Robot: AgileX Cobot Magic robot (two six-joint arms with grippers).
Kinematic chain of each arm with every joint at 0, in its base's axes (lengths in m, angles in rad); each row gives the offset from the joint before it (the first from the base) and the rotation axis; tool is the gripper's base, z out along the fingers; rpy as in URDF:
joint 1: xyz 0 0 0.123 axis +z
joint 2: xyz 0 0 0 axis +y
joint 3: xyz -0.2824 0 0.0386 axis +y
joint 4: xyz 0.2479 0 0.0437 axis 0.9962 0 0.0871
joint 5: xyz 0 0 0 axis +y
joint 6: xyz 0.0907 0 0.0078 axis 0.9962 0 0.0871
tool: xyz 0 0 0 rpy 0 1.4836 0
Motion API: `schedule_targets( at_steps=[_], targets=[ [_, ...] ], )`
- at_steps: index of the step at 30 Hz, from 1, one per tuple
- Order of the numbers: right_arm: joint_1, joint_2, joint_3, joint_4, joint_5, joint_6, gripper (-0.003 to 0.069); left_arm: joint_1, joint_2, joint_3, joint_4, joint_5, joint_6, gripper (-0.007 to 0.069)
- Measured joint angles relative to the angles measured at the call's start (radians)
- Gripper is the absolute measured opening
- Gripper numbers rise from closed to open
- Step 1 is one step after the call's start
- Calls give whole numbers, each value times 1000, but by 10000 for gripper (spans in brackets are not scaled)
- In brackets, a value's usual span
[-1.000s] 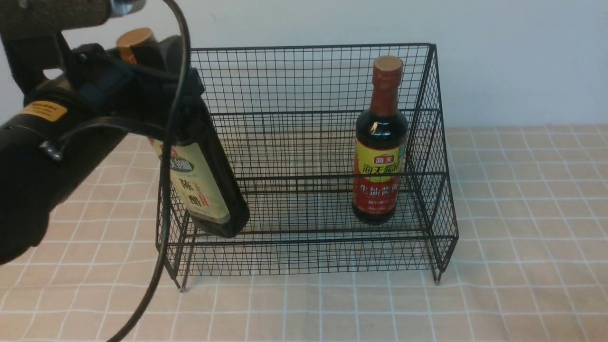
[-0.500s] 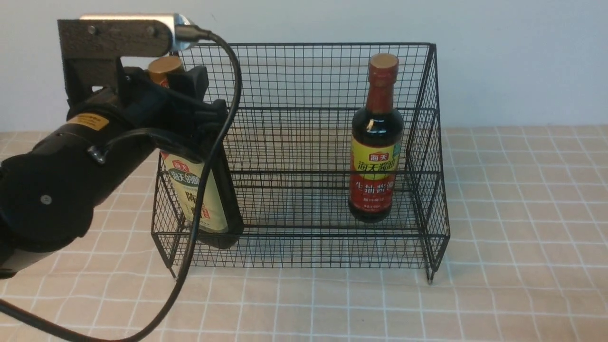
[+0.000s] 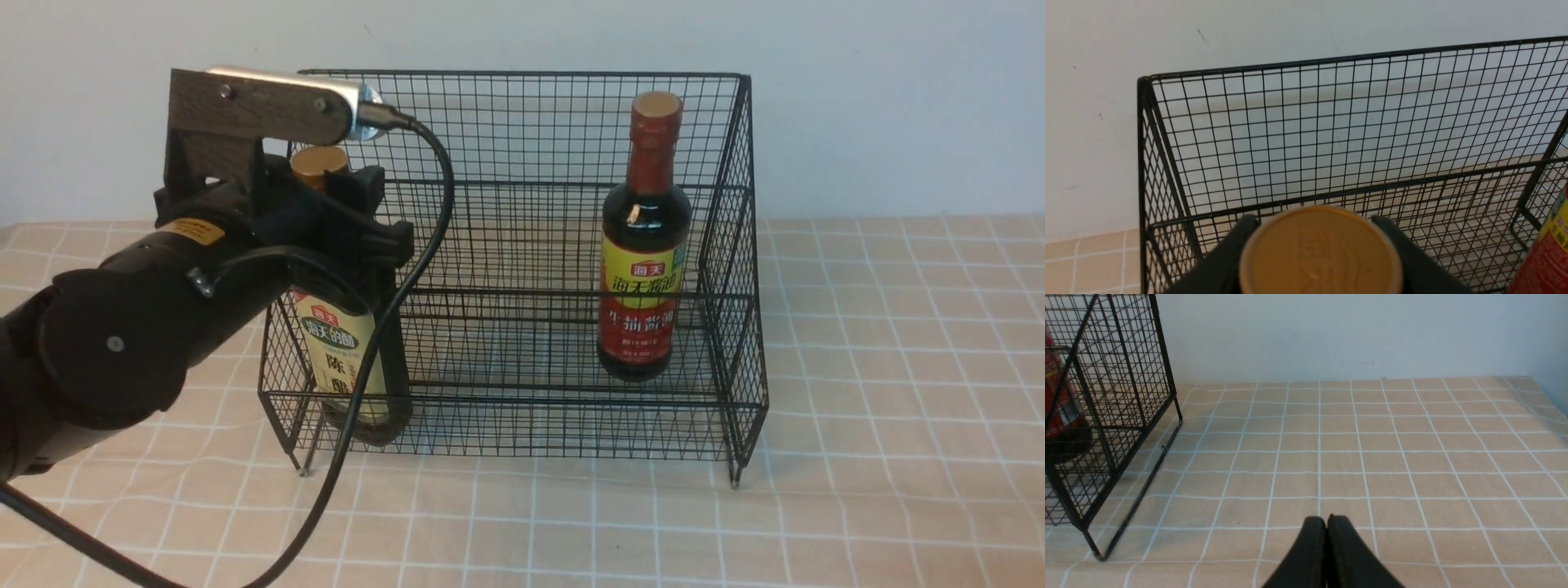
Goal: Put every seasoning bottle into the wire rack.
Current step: Use the left arm to put the condiment bottle back on the shelf
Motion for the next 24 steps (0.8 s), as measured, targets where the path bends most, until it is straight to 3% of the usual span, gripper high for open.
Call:
schedule_targets(
  at_steps=[7,13,21,24],
  targets=[
    [0,0,0,0,0,0,-14,1,-74,-8,8,83,12,403],
    [0,0,0,0,0,0,-14,1,-168,-8,12,111,38,363],
    [0,0,0,0,0,0,-15,1,-350,-8,16,262,148,73],
    [0,0,0,0,0,0,-15,1,-396,-8,25,466,161,3]
  ],
)
